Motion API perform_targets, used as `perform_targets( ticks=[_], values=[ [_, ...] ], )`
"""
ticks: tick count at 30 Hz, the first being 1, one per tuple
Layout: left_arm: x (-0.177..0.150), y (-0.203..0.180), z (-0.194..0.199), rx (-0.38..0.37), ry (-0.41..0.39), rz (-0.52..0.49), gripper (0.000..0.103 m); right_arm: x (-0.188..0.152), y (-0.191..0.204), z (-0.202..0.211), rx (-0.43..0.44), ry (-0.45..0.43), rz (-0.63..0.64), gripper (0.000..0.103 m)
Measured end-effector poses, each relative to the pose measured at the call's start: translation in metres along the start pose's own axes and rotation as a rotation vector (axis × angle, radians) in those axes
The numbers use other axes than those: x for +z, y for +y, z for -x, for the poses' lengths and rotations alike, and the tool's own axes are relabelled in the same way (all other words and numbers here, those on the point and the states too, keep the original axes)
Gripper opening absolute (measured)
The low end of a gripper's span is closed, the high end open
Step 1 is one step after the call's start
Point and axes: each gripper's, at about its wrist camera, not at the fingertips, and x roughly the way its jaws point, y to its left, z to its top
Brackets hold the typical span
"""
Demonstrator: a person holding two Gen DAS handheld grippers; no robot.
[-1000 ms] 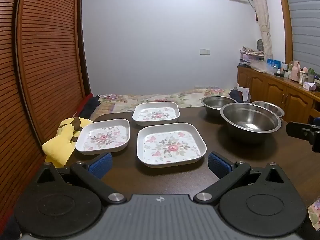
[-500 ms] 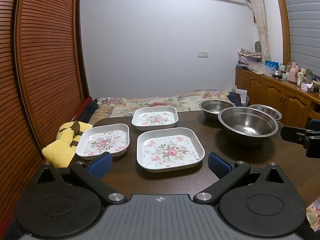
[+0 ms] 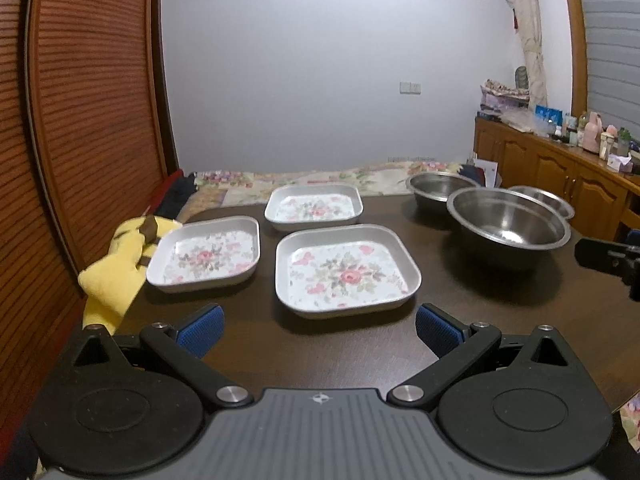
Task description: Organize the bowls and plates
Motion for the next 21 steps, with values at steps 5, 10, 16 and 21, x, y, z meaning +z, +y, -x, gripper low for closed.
perform_targets(
  ticks=[5,10,16,21],
  values=[
    [-0.007,0.005,-0.011,0.002,0.038,0.001,0.103,-0.004,0.001,-0.007,0.008,0.013,-0.002,0.103],
    [-0.014,0.010,-0.019,-0.001,0.068,0.003,0.103,-0.009,0.005,-0.017,0.031,0.025,-0.005,0.103],
    [-0.019,0.016,-0.029,0.003,0.107,-0.001,0.103,-0.012,0.015,-0.031,0.065,0.043,0.003,0.103],
    [-0.019,0.024,-0.034,-0.002,0.110,-0.005,0.103,-0.010,0.028,-0.046,0.103,0.051,0.024,0.103]
  ],
)
